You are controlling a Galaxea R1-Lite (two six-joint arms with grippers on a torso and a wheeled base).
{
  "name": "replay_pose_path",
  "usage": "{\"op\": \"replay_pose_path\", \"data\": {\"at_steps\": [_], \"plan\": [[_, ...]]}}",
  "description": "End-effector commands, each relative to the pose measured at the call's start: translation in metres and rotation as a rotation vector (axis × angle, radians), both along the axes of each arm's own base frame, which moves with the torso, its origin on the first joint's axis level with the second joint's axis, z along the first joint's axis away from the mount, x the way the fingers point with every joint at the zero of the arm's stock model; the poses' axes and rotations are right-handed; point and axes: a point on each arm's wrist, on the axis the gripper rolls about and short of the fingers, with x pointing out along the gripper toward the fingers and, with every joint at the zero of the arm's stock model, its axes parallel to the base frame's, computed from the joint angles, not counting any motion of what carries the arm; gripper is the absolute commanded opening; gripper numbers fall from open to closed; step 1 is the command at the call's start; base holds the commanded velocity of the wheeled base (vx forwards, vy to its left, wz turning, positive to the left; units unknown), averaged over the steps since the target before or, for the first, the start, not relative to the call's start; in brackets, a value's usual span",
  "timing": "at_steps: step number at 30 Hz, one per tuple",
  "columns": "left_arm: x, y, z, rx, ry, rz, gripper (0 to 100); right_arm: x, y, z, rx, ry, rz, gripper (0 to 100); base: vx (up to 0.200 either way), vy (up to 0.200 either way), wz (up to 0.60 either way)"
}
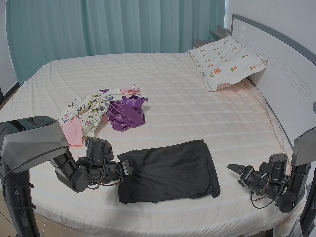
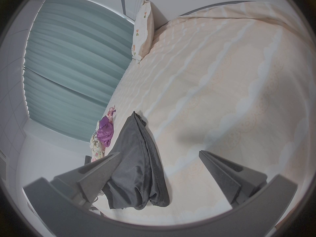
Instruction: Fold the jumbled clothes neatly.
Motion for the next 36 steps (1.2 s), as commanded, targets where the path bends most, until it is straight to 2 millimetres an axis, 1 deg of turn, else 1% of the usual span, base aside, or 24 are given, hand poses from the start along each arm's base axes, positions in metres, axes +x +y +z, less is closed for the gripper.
{"op": "replay_pose_path", "data": {"at_steps": [1,2,5,8,11,16,25,27,33,36], "plan": [[-0.004,0.006,0.000,0.009,0.012,0.014,0,0.000,0.000,0.000,0.002,-0.002,0.003,100,0.000,0.000,0.00],[-0.004,0.006,0.000,0.009,0.012,0.014,0,0.000,0.000,0.000,0.002,-0.002,0.003,100,0.000,0.000,0.00],[-0.011,0.015,0.009,0.012,-0.001,0.031,0,-0.001,0.000,-0.001,0.002,0.005,0.002,100,0.000,0.000,0.00],[-0.012,0.018,0.014,0.007,-0.010,0.042,0,-0.001,0.000,-0.001,0.003,0.005,0.005,100,0.000,0.000,0.00],[-0.013,0.019,0.016,0.012,-0.014,0.055,0,-0.001,0.000,-0.001,0.004,0.007,0.002,100,0.000,0.000,0.00],[-0.015,0.021,0.014,0.021,-0.002,0.085,0,-0.001,0.000,-0.003,0.001,0.012,0.003,100,0.000,0.000,0.00],[-0.019,0.028,0.016,0.016,0.008,0.107,0,-0.001,0.000,-0.004,0.000,0.019,0.002,100,0.000,0.200,0.00],[-0.020,0.030,0.019,0.014,0.001,0.112,0,-0.001,0.000,-0.004,0.000,0.019,0.002,100,0.000,0.200,0.00],[-0.023,0.039,0.023,0.011,0.007,0.132,0,-0.001,0.000,-0.004,0.000,0.019,0.002,100,0.000,0.200,0.00],[-0.025,0.048,0.024,0.010,0.014,0.154,0,-0.001,0.000,-0.005,0.002,0.022,0.001,100,0.000,0.200,0.00]]}}
